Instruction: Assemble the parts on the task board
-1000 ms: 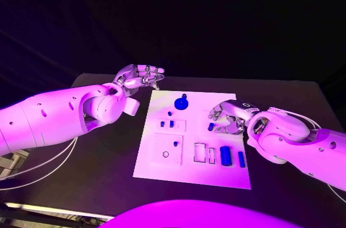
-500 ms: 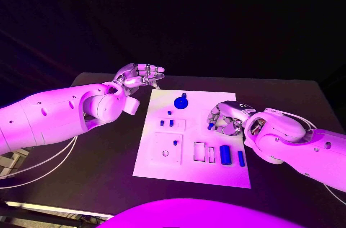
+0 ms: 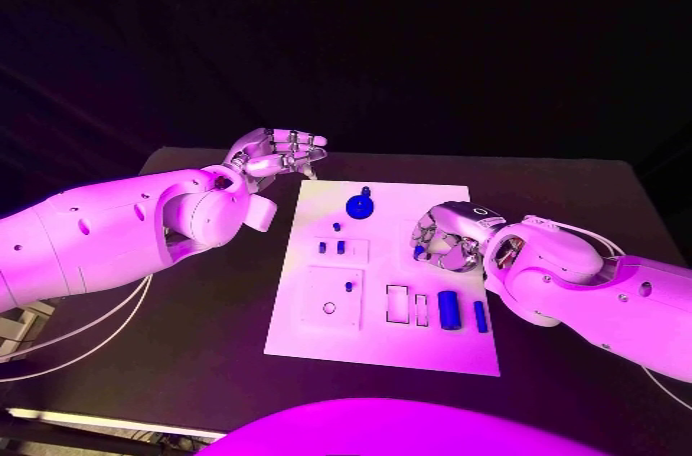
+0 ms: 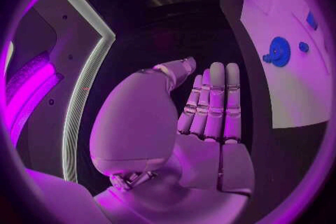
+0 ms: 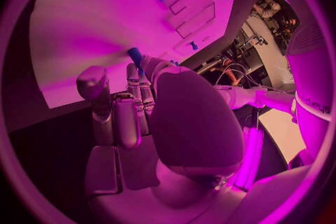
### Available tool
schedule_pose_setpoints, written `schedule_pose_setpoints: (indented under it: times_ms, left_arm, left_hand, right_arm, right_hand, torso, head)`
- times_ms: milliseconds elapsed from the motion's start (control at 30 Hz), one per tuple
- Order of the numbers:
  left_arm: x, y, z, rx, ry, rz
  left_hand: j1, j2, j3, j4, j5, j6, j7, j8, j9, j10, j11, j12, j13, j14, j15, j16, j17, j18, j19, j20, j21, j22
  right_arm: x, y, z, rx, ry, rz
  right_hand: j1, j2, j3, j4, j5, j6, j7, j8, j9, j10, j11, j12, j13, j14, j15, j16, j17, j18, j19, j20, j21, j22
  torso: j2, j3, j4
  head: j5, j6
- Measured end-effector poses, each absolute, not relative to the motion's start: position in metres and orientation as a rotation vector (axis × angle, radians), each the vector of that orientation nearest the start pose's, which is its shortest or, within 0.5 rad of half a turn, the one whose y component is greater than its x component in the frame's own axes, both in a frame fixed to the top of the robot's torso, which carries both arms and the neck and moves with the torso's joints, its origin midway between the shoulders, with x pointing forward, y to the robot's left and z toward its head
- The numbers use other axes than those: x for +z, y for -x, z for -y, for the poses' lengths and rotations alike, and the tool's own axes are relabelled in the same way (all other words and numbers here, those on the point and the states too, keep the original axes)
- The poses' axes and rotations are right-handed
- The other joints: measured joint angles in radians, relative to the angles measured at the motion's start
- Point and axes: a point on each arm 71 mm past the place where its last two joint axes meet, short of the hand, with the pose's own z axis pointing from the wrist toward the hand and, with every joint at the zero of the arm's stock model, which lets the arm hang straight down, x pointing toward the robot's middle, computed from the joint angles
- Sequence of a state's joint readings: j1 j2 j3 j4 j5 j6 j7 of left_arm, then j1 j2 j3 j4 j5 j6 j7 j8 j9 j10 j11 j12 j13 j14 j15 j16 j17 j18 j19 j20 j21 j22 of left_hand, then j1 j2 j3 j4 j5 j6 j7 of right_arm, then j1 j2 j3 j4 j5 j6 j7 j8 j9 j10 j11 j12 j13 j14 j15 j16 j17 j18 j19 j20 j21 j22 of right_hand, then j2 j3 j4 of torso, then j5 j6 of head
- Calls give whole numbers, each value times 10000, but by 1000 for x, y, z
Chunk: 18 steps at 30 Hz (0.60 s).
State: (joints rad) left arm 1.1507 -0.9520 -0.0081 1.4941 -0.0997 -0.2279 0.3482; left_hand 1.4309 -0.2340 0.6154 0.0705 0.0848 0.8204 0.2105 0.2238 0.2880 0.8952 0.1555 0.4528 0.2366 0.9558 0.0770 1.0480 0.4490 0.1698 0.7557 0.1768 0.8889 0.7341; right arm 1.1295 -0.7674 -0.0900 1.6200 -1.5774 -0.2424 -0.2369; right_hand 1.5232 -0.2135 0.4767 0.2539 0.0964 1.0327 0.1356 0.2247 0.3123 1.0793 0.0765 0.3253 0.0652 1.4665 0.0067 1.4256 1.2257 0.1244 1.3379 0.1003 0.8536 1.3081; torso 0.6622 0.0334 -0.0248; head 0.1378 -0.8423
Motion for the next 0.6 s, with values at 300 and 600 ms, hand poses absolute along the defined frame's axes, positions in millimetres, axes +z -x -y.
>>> schedule_pose_setpoints:
  times_ms: [300, 600]
  left_arm:
    - [-193, -486, -269, -14482, 10863, -14738]
    - [-193, -485, -268, -14474, 10748, -14827]
  left_hand:
    - [-54, 54, -27, 27, 0, 0, 0, 0, 1, -36, -36, 0, 0, 0, 0, 0, 0, 0, 0, 0, -38, -10]
    - [-53, 54, -27, 26, 0, 0, 0, 0, -9, -35, -36, 0, 1, 0, 0, 0, 0, 0, 0, 0, -38, -22]
  right_arm:
    - [-232, -439, 134, 6155, 3312, -17975]
    - [-235, -438, 131, 5957, 3425, -17886]
  right_hand:
    - [-153, -153, 109, -55, -1, 0, 0, 1, 9, -4, 5, -198, -6, 0, 0, 0, -8, -1, 0, 0, -84, -1]
    - [-248, -248, 137, -28, 44, -47, 47, 1, 9, -40, 41, -300, -7, 0, 1, -1, -9, -1, -1, 0, -124, -3]
  torso:
    - [-5, -6, -4]
    - [6, 1, 0]
  head:
    - [-24, 32]
    - [-43, 49]
